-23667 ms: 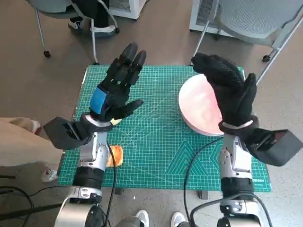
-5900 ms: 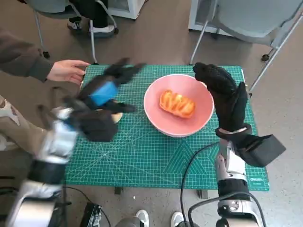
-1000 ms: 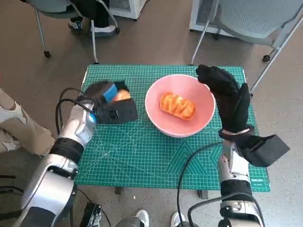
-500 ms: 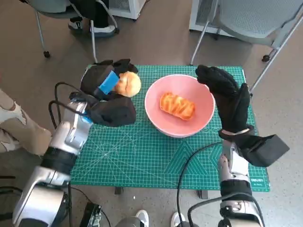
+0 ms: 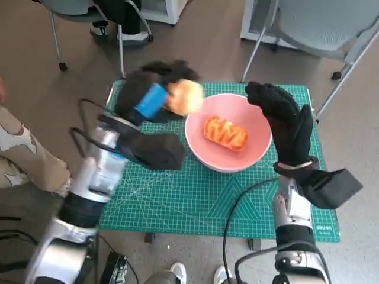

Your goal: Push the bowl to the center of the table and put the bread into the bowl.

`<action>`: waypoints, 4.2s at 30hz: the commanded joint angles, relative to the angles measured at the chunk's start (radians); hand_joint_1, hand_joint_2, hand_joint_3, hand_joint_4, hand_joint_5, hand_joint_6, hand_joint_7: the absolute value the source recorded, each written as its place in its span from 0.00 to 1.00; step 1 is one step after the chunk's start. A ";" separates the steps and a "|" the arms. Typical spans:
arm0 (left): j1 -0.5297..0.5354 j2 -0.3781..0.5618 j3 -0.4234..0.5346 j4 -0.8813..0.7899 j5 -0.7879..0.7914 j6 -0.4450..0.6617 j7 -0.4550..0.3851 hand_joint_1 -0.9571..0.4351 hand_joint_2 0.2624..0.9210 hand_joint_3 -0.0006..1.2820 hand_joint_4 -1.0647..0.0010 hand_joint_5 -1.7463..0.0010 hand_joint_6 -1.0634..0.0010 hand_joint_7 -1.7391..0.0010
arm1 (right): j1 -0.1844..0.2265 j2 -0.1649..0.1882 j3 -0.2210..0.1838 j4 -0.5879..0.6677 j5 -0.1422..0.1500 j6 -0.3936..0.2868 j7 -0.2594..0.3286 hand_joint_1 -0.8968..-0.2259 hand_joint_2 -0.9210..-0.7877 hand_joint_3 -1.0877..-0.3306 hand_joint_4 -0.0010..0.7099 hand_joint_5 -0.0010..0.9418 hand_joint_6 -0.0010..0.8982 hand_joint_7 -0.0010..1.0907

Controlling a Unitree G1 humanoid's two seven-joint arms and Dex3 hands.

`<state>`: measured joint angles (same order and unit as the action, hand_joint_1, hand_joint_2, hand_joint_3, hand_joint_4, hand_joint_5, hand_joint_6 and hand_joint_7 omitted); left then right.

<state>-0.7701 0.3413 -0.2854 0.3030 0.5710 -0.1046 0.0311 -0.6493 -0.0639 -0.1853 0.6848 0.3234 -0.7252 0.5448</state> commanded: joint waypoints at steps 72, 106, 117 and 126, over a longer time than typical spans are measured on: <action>-0.009 -0.253 0.339 0.305 -0.915 -0.461 -0.502 0.26 1.00 0.17 0.99 1.00 0.78 0.99 | 0.025 -0.001 0.046 -0.231 -0.028 0.086 -0.090 0.40 0.00 0.43 0.28 0.00 0.05 0.44; 0.039 -0.286 0.445 0.350 -0.999 -0.509 -0.737 0.24 1.00 0.23 0.99 1.00 0.82 1.00 | -0.024 -0.028 0.070 -0.213 -0.016 0.075 -0.024 0.39 0.00 0.47 0.31 0.01 0.08 0.46; 0.042 -0.292 0.454 0.345 -1.008 -0.483 -0.755 0.25 1.00 0.23 0.99 1.00 0.83 1.00 | -0.023 -0.034 0.074 -0.230 -0.015 0.090 -0.027 0.39 0.00 0.46 0.31 0.01 0.07 0.46; 0.042 -0.302 0.462 0.345 -1.019 -0.469 -0.772 0.25 1.00 0.23 1.00 1.00 0.83 1.00 | -0.018 -0.030 0.079 -0.253 -0.015 0.108 -0.034 0.40 0.00 0.46 0.31 0.01 0.07 0.46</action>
<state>-0.7400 0.0451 0.1722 0.6508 -0.4367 -0.5821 -0.7333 -0.6814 -0.0954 -0.1101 0.4362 0.3114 -0.6344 0.5148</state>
